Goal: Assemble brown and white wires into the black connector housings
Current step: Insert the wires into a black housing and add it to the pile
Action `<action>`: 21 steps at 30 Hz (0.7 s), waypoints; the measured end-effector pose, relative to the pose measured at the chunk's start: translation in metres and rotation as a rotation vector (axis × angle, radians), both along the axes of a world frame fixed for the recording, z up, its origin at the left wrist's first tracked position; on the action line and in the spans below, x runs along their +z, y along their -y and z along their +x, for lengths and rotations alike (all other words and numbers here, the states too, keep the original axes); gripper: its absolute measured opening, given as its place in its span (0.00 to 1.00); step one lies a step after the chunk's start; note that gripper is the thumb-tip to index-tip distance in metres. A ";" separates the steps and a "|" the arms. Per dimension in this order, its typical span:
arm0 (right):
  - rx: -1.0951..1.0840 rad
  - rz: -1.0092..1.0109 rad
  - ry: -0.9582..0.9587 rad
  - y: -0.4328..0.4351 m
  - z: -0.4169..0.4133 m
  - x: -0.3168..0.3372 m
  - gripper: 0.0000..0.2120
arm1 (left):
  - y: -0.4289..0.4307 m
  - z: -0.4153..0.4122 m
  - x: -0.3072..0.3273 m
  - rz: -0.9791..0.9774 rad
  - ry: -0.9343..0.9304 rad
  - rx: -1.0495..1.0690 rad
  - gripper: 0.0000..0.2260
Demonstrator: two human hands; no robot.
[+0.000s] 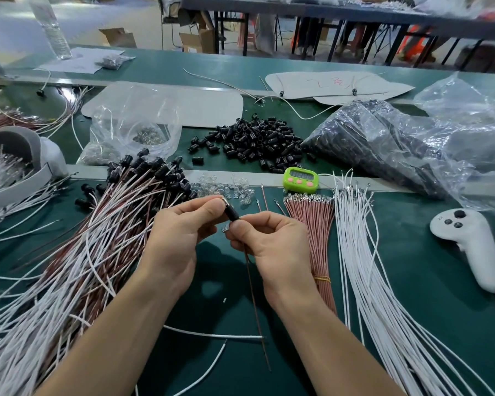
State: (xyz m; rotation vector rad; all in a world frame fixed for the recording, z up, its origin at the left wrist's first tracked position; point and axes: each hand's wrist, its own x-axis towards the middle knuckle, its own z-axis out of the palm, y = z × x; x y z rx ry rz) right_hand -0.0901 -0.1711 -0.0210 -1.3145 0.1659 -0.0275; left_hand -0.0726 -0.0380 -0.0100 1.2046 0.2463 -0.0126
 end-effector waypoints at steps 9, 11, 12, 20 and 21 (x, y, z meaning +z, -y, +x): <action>0.051 0.057 0.005 -0.002 0.000 0.001 0.11 | -0.001 -0.001 -0.001 -0.092 0.001 -0.011 0.08; 0.051 0.088 -0.009 -0.002 0.001 0.000 0.08 | 0.001 -0.001 -0.002 -0.090 0.014 0.004 0.09; 0.051 0.098 -0.012 -0.002 0.001 0.000 0.07 | 0.001 -0.001 -0.002 -0.086 0.019 0.014 0.09; 0.081 0.036 -0.006 -0.002 0.000 -0.002 0.09 | 0.006 -0.003 -0.004 -0.061 0.050 0.105 0.04; 0.093 -0.016 0.009 -0.001 0.000 -0.002 0.10 | 0.007 -0.003 -0.004 -0.063 0.043 0.109 0.02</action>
